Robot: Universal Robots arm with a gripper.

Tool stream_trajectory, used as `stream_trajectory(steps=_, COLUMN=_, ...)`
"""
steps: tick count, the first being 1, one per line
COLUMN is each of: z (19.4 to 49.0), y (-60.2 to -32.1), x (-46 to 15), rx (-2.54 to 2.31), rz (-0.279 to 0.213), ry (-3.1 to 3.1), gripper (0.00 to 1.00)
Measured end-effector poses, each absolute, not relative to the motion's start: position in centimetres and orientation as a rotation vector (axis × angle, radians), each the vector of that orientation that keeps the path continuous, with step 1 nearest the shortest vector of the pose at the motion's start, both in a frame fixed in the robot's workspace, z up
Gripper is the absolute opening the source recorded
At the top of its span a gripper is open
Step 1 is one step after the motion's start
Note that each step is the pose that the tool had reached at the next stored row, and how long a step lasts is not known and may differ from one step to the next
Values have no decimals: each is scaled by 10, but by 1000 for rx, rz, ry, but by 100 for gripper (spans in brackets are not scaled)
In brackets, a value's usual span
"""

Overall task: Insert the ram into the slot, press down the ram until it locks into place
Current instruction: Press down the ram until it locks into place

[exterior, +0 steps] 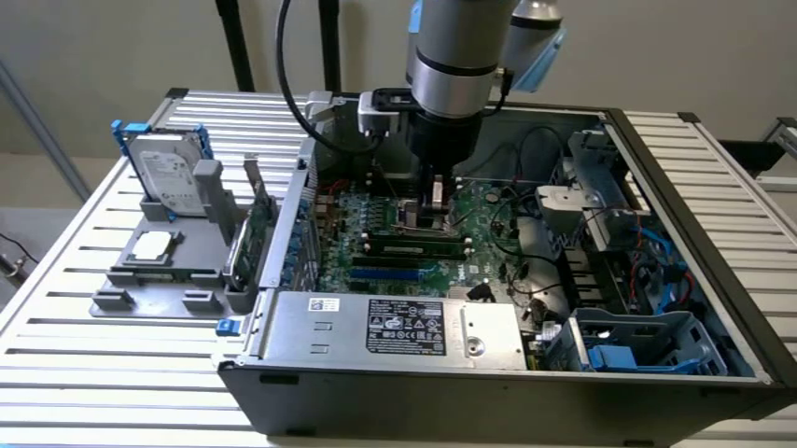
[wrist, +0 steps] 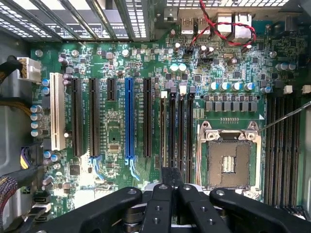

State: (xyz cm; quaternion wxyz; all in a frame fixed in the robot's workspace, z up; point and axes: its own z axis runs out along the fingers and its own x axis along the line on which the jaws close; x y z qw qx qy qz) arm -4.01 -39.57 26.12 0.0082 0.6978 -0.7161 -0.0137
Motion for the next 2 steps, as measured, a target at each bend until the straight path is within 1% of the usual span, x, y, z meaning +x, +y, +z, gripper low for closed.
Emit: stream_trajectory(steps=2, z=261, y=-396, x=-40, rx=2181, rz=-43, ry=-2238, gripper=11)
